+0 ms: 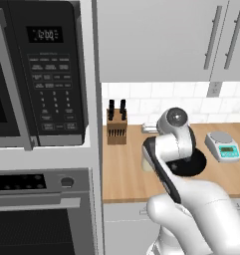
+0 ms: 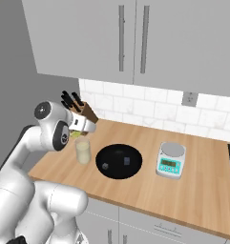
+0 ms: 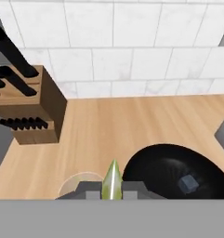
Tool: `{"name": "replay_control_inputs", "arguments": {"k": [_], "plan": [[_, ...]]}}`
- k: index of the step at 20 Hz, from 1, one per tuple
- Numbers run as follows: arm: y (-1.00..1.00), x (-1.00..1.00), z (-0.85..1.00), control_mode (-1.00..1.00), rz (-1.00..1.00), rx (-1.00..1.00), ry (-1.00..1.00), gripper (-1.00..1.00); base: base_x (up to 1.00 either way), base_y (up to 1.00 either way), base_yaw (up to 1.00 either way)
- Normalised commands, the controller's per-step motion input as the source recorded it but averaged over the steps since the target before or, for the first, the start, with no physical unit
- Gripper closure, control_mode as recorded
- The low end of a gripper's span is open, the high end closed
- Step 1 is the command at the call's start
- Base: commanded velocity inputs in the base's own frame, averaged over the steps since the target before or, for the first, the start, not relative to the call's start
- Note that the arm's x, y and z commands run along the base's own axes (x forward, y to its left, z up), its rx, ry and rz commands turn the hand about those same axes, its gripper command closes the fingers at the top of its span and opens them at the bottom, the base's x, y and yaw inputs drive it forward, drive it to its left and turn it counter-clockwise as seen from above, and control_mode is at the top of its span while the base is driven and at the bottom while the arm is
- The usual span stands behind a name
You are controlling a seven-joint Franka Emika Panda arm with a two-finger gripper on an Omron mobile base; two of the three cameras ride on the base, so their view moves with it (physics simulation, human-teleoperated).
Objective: Grab a lemon wedge from the fridge and one ice cube from the ice bowl, and put them in the glass of lemonade.
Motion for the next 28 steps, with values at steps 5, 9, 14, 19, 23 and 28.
{"name": "replay_control_inputs", "arguments": {"k": [5,9,14,19,23,28], "plan": [[0.21,0.12,-0.22,-1.0,0.06,0.0,0.0,1.0,0.0,0.0,0.0],[0.04,0.0,-0.33,-1.0,0.05,0.0,0.0,1.0,0.0,0.0,0.0],[0.03,0.0,-0.26,-1.0,0.03,-0.01,-0.02,1.0,0.0,0.0,0.0],[0.03,0.03,-0.19,-1.0,0.02,-0.02,-0.09,1.0,0.0,0.0,0.0],[0.0,0.32,0.0,-1.0,0.0,-0.01,-0.12,1.0,0.0,0.0,0.0],[0.0,0.37,0.0,-1.0,0.0,-0.01,-0.11,1.0,0.0,0.0,0.0]]}}
